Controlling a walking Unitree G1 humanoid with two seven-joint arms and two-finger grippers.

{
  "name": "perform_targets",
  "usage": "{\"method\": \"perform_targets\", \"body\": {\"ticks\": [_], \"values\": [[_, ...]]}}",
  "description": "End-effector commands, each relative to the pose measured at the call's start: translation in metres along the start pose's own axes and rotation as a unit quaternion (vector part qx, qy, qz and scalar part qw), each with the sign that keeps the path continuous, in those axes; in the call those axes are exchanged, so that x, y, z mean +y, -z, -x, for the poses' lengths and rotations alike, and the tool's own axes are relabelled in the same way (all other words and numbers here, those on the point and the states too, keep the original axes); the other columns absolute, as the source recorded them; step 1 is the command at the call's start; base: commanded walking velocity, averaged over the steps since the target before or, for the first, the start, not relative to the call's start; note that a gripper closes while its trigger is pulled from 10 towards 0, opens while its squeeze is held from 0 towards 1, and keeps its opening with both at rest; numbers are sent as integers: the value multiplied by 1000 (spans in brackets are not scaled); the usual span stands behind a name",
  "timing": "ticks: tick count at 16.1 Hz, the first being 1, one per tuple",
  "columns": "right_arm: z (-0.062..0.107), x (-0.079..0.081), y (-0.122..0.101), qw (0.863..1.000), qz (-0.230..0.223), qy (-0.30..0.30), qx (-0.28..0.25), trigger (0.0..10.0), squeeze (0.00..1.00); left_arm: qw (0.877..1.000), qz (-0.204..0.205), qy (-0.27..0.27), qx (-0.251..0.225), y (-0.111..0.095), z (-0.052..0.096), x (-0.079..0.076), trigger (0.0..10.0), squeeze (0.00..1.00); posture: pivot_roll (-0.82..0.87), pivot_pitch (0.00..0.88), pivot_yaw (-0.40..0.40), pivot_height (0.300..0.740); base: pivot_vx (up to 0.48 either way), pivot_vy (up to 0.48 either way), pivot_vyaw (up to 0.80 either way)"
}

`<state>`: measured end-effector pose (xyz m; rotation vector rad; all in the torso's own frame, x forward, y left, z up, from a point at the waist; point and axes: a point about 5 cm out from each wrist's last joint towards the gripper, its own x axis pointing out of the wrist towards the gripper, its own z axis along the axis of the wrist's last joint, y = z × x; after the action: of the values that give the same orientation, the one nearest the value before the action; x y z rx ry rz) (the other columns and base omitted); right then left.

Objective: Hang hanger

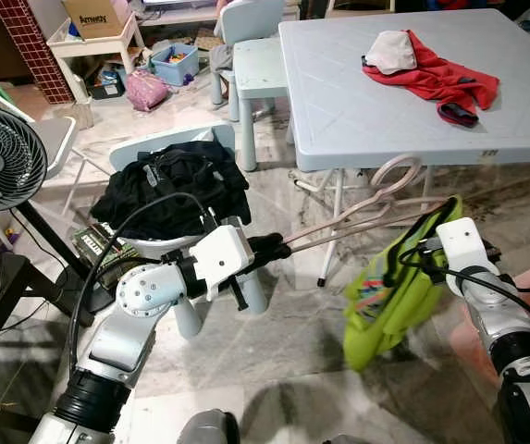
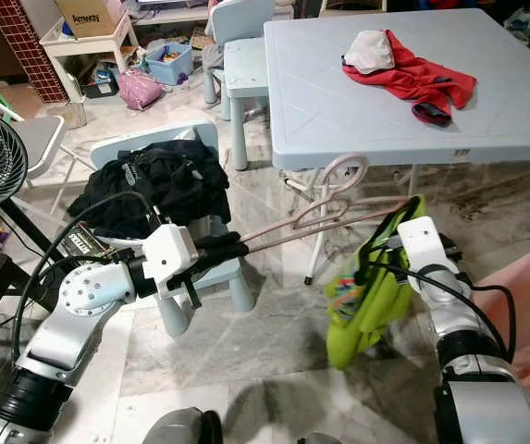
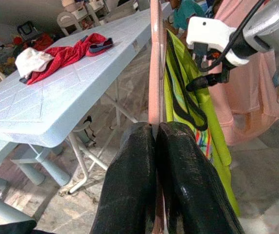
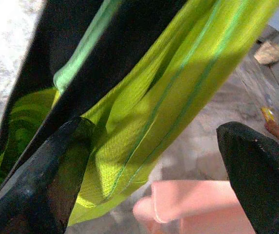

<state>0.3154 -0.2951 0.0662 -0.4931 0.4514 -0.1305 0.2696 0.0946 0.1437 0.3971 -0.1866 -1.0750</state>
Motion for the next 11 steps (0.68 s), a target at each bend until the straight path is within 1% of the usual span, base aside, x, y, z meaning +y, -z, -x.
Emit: {"method": "perform_targets", "body": {"ticks": [1, 2, 3, 4, 5, 11], "values": [[-2, 3, -4, 1000, -27, -2, 1, 10000, 0, 1000, -4, 3, -23, -13, 1, 2, 0, 0, 37, 33, 68, 740, 0, 0, 0], [-3, 5, -4, 999, -38, -4, 0, 10000, 0, 1000, 0, 8, -25, -16, 1, 1, 0, 0, 37, 33, 68, 740, 0, 0, 0], [-3, 8, -4, 998, -61, -3, 7, 431, 0, 999, 6, 13, -37, -22, -1, 1, 0, 0, 39, 32, 67, 740, 0, 0, 0], [-4, 8, -4, 998, -68, -2, 8, 431, 0, 999, 8, 14, -40, -23, -2, 1, 0, 0, 41, 30, 66, 740, 0, 0, 0], [-4, 9, -4, 996, -83, 0, 12, 0, 0, 999, 9, 14, -42, -25, -2, 1, 0, 0, 41, 30, 66, 740, 0, 0, 0], [-6, 11, -8, 993, -117, 11, 11, 0, 0, 999, 17, 17, -41, -29, -1, 1, 0, 0, 49, 26, 64, 740, 0, 0, 0]]}}
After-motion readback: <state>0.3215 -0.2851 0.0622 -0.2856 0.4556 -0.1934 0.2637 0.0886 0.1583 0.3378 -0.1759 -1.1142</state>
